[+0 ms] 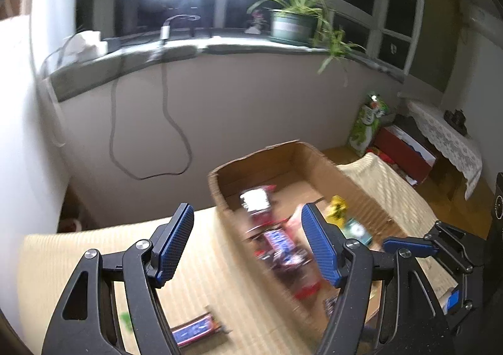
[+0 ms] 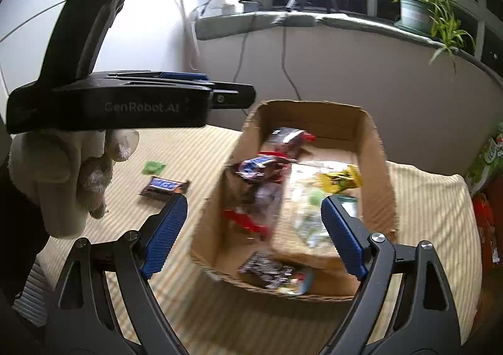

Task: Organize snacks
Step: 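Move both tools back to the green candy and Snickers bar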

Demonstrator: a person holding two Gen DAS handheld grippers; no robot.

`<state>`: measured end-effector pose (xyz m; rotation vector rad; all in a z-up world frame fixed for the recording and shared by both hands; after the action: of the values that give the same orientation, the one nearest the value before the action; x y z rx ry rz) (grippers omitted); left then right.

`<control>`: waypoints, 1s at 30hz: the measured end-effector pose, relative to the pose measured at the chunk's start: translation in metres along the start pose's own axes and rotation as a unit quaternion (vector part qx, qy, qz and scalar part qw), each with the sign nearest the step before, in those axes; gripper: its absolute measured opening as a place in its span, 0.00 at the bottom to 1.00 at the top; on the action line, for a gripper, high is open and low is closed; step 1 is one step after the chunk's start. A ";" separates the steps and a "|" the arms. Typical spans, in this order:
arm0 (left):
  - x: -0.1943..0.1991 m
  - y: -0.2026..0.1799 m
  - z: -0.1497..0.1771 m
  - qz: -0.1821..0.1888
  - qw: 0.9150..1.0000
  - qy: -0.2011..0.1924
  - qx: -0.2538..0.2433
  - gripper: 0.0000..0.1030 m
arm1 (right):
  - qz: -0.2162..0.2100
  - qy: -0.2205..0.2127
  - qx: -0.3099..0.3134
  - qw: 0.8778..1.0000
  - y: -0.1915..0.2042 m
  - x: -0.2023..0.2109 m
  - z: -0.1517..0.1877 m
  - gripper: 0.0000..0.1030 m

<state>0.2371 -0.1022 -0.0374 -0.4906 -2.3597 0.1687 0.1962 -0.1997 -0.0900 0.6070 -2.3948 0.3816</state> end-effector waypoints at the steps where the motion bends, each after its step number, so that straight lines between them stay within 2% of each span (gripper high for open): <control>1: 0.004 0.007 0.001 -0.004 1.000 -0.001 0.005 0.69 | -0.004 0.000 0.004 1.000 0.005 -0.001 -0.002 0.87; 7: 0.024 0.057 0.015 -0.026 0.999 0.000 0.044 0.69 | -0.025 -0.002 0.017 1.000 0.036 -0.006 -0.007 0.87; 14: 0.032 0.098 0.040 -0.046 0.996 0.016 0.069 0.66 | -0.060 0.002 0.028 0.998 0.077 -0.019 -0.011 0.87; 21: 0.024 0.121 0.069 -0.054 0.994 0.048 0.077 0.53 | -0.092 0.018 0.022 0.995 0.111 -0.045 -0.013 0.87; 25: 0.017 0.130 0.081 -0.053 0.994 0.070 0.068 0.39 | -0.109 0.044 0.014 0.993 0.127 -0.066 -0.012 0.87; 30: 0.009 0.136 0.092 -0.055 0.994 0.090 0.041 0.37 | -0.114 0.068 -0.012 0.991 0.133 -0.086 -0.011 0.82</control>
<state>0.2100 0.0277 -0.1338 -0.3205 -2.1884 0.1617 0.1938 -0.0541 -0.1528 0.8083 -2.1700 0.2860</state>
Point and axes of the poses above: each gripper's, at about its wrist camera, not at the fingertips, and x roughly against the way its jaws point, y to its left, z to its underside, the point moved 5 cm from there along -x, roughly the way its jaws point, and after that the axes turned 12 degrees about x, right-handed, at the moved point
